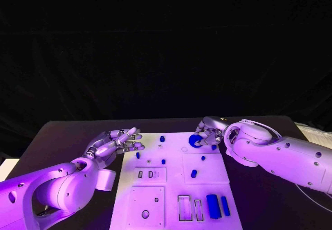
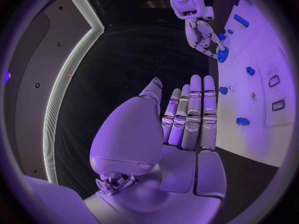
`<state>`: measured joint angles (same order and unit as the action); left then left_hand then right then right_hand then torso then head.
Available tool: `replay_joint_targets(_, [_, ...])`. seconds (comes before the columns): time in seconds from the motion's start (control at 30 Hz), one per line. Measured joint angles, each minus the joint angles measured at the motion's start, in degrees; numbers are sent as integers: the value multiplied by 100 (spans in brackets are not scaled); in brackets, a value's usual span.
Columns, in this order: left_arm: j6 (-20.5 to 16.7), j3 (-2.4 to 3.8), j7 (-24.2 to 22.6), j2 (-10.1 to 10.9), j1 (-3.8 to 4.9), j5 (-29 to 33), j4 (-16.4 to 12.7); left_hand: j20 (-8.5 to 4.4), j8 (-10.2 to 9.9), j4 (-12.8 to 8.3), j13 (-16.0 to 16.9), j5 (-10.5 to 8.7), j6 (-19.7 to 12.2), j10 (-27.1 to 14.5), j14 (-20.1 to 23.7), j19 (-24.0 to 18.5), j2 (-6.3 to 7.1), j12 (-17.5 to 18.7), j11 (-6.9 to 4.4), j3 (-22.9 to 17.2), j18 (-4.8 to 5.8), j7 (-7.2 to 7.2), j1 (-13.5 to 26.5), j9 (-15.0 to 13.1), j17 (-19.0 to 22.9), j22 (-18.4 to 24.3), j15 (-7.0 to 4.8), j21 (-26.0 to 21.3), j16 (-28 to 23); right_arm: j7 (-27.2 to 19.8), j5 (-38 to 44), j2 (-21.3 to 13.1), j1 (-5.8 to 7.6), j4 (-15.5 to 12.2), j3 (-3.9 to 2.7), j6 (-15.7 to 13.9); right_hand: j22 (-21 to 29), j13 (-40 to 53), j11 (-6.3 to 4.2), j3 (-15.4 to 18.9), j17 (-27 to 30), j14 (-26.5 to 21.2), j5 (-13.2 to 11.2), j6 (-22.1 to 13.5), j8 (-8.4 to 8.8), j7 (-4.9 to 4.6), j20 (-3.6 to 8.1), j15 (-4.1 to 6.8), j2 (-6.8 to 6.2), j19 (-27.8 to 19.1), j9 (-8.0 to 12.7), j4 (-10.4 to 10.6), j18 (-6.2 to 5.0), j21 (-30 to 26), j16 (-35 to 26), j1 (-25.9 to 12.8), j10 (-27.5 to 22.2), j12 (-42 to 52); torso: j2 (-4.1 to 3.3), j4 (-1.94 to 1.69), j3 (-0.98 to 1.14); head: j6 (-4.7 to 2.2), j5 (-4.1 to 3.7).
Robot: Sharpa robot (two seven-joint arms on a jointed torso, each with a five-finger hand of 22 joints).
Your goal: Assemble the parts on the task board
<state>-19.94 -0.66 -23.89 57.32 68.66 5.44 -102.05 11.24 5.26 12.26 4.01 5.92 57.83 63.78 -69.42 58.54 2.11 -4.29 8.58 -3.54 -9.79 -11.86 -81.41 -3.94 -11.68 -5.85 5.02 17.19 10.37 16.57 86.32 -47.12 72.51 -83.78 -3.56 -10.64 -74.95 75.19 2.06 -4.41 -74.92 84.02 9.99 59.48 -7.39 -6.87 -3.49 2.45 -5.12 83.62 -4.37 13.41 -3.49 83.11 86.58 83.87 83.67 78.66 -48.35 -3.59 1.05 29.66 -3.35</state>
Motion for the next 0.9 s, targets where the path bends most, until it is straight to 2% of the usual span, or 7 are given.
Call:
replay_joint_targets(0.2, [7, 0, 8, 2, 0, 0, 0, 0, 0, 0, 0, 0, 0, 0, 0, 0, 0, 0, 0, 0, -1, 0, 0, 0, 0, 0, 0, -2, 0, -2, 98, 3, -5, -15, -6, 0, 0, -31, -20, -244, 0, 0, -50, 120, -28, 6, 0, 0, -6, 0, 29, -132, 0, 44, 30, 114, 20, 86, 0, -1, 0, 15, 1])
replay_joint_targets(0.47, [16, 0, 17, 2, 0, 1, 0, 0, 0, -17, 0, 0, 0, 0, 0, 0, 0, 32, 0, -17, 0, 0, 0, 0, -13, 8, 0, -22, 0, -21, 228, 13, -34, -35, -24, 1, 1, -21, -40, -362, 1, 0, -55, 134, -40, -9, 0, 0, 8, 0, 29, -140, 0, 82, 53, 128, 40, 116, -2, -1, 3, 36, 1])
replay_joint_targets(0.63, [20, 0, 21, 2, 0, 1, 2, 0, 0, -17, 0, 0, 0, 0, 0, 0, 0, 32, 0, -17, 0, 0, 0, 0, -12, 8, 0, -22, 0, -47, 269, 17, -55, -68, -20, -74, 1, -30, -43, -521, 1, 0, 232, 136, -38, -10, 20, 0, 5, 20, 46, -123, 0, 123, 76, 123, 38, 153, -2, -1, 3, 45, 4])
replay_joint_targets(0.73, [22, 0, 24, 0, 0, 1, 5, 0, 0, -17, 0, 0, 0, 0, 0, 0, 0, 32, 0, -17, -1, 0, 0, 0, -12, 8, 0, -22, 0, -71, 276, 17, -85, -139, 3, -237, 1, -25, -63, -635, 1, 0, 460, 136, -36, -10, 20, 0, -64, 20, 46, -123, 0, 144, 86, 39, 19, 167, -3, -4, 3, 46, 10])
replay_joint_targets(0.9, [27, 0, 30, -6, 0, 1, 7, 0, 0, -17, 0, 0, 0, 0, 0, 0, 0, 32, 0, -17, 0, 0, 0, 0, -12, 8, 0, -22, 0, -111, 276, 56, -97, -327, 9, -517, 2, -25, -63, -695, 2, 0, 554, 137, -30, -11, 20, 0, -72, 20, 46, -123, -1, 164, 86, -24, 19, 167, -3, -10, 0, 40, 18])
